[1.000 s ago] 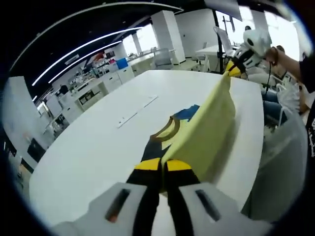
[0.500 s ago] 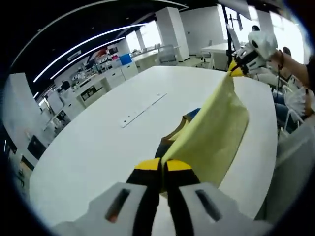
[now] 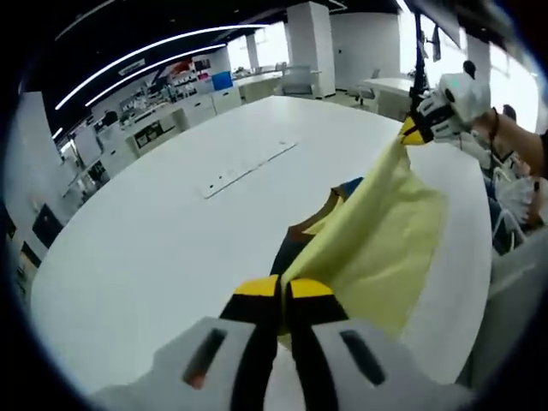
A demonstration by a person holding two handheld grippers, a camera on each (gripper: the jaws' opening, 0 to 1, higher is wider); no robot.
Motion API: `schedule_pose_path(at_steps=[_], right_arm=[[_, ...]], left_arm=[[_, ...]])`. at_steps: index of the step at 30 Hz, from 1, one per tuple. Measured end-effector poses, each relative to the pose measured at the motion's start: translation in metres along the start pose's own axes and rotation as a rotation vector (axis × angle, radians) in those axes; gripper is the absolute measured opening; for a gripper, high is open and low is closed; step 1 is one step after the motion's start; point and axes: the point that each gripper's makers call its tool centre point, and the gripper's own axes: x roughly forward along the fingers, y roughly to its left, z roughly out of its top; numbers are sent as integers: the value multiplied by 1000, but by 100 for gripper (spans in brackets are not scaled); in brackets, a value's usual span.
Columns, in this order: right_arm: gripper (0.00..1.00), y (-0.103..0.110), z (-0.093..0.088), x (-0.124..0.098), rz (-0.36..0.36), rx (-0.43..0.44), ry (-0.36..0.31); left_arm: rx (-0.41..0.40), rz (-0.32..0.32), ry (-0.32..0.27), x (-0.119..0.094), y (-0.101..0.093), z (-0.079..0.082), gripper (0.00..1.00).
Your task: Fold the garment on the visible template until the final outline fits inside the template.
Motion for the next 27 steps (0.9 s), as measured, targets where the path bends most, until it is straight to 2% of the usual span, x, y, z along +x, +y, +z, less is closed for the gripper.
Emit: schedule_pose_path(at_steps=[2, 3, 8, 10, 14, 19, 22, 25, 27], right_arm=[[0, 1, -3, 9, 13, 5, 10], [0, 1, -5, 15, 17, 2, 19], [0, 7, -17, 34, 54, 18, 61], [0, 11, -17, 35, 65, 12, 70], [0, 13, -25, 51, 87, 18, 91], [0, 18, -31, 65, 108, 18, 111], [0, 22, -34, 68, 122, 14, 123], [0, 23, -35, 74, 126, 71, 114], [0, 25, -38, 76, 133, 75, 123]], left_arm=[[-19, -11, 7, 10, 3, -5, 0], [-72, -23, 2, 15, 3, -7, 0], [-109, -48, -4, 31, 10, -13, 0], [-102, -49, 6, 39, 11, -18, 0], [-14, -48, 48, 51, 8, -31, 0], [-42, -51, 66, 65, 10, -41, 0], [-23, -39, 79, 70, 14, -47, 1], [-6, -14, 98, 70, 19, -51, 4], [-44, -21, 103, 71, 18, -53, 4]])
